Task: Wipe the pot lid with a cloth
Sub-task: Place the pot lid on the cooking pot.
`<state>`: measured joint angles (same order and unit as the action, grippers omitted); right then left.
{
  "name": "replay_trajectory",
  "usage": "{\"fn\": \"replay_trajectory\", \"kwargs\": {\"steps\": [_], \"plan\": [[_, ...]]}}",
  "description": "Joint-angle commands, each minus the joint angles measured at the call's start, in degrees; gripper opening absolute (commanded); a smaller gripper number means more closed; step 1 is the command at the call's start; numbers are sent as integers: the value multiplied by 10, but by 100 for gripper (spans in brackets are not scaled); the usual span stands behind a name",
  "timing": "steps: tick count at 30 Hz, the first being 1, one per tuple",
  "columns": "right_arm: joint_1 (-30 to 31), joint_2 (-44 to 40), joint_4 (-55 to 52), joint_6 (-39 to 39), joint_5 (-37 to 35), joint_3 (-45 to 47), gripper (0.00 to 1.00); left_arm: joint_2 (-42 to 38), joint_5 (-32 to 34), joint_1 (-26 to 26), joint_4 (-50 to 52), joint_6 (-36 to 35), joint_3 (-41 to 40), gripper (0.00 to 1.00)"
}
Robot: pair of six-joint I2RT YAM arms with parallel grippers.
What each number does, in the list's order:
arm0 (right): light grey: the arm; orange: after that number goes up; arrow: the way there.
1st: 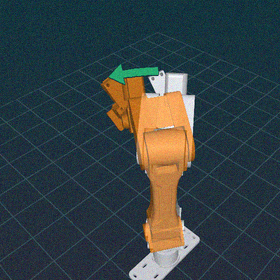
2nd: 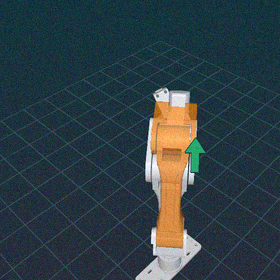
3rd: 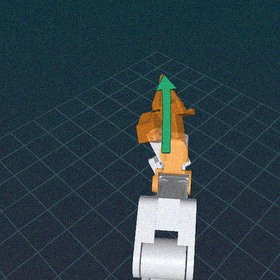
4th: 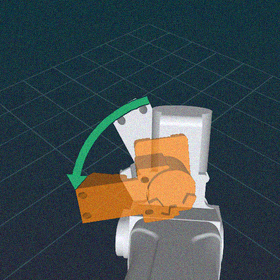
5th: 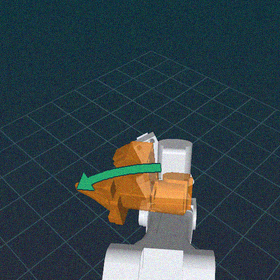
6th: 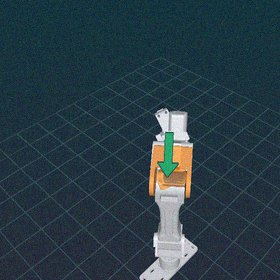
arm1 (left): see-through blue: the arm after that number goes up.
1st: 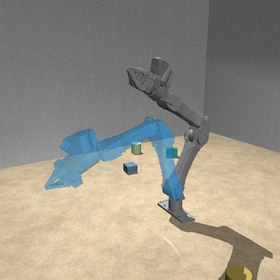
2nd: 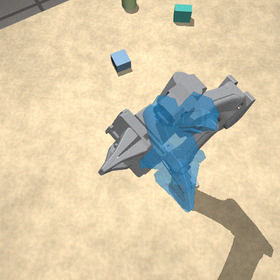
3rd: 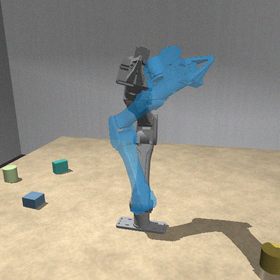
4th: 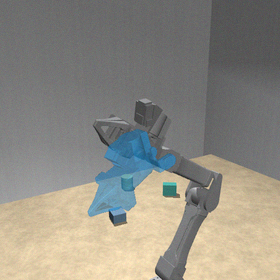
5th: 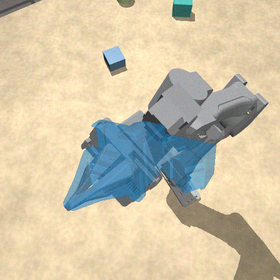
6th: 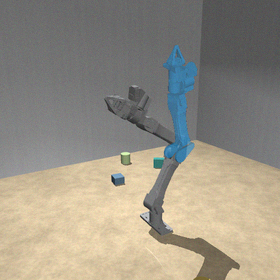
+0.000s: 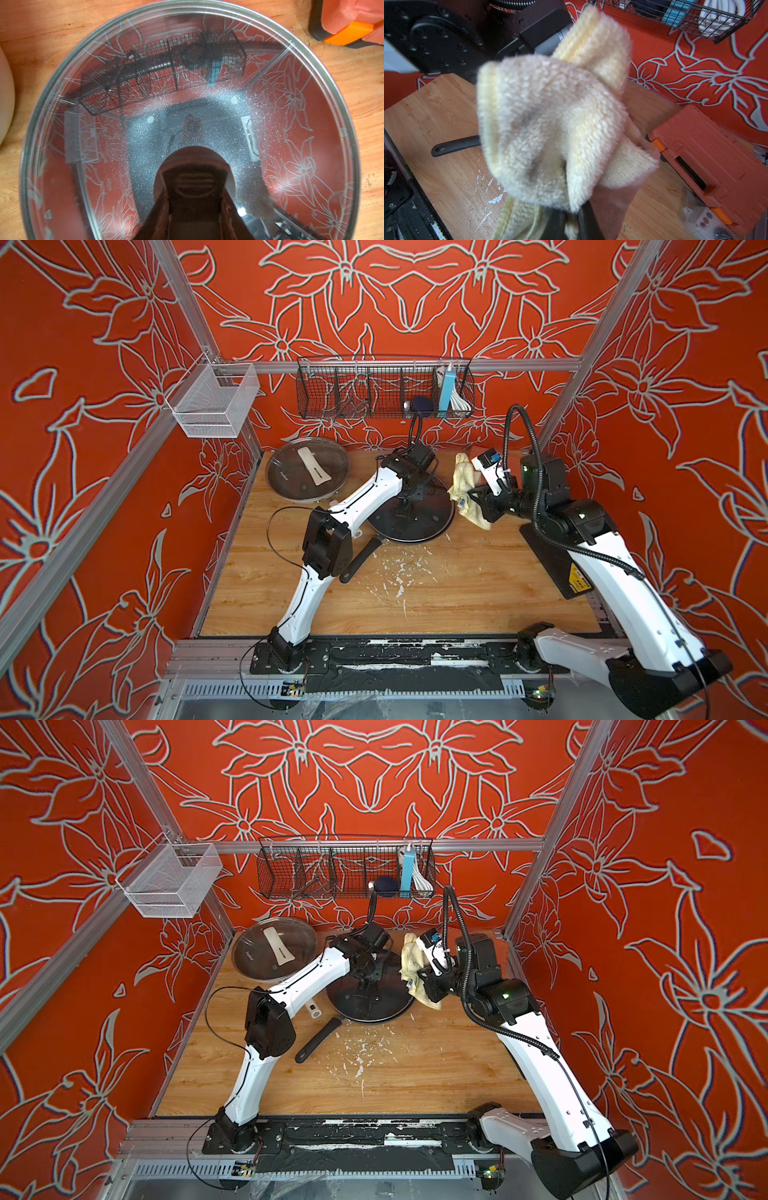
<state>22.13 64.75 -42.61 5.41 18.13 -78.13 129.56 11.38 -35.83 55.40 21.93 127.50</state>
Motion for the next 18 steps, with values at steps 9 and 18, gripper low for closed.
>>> {"fn": "replay_trajectory", "kwargs": {"steps": [9, 18], "plan": [[4, -3, 9, -1, 8, 6, 0, -8, -38, 1, -29, 39, 12, 0], [5, 0, 11, -9, 13, 7, 0, -19, 37, 1, -10, -3, 20, 0]]}}
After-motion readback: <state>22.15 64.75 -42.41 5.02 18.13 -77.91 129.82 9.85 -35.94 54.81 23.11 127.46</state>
